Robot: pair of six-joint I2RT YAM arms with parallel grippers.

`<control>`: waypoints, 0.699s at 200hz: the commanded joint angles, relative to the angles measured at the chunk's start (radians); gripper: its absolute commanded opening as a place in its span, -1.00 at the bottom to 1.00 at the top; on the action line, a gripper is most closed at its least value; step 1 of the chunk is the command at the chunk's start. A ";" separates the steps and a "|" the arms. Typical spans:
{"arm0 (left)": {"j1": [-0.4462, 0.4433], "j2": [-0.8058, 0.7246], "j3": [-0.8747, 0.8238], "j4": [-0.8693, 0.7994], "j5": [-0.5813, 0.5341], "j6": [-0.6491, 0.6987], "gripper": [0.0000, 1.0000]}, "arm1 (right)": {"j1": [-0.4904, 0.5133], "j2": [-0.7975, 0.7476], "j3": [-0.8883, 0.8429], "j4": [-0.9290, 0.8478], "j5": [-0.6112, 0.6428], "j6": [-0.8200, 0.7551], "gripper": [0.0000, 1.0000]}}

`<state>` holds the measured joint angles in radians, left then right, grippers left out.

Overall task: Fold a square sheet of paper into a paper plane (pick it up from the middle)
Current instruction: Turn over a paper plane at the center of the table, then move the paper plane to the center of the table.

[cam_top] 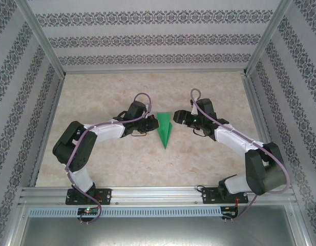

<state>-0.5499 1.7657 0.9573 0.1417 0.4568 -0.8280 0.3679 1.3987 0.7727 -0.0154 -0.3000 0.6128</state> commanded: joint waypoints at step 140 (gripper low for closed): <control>0.050 0.027 -0.158 0.189 0.042 -0.085 -0.87 | 0.246 0.286 0.202 -0.127 0.004 0.040 0.01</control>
<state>-0.5148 1.7874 0.8085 0.2859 0.4973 -0.8986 0.6048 1.6459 0.9356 -0.0734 -0.3191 0.6743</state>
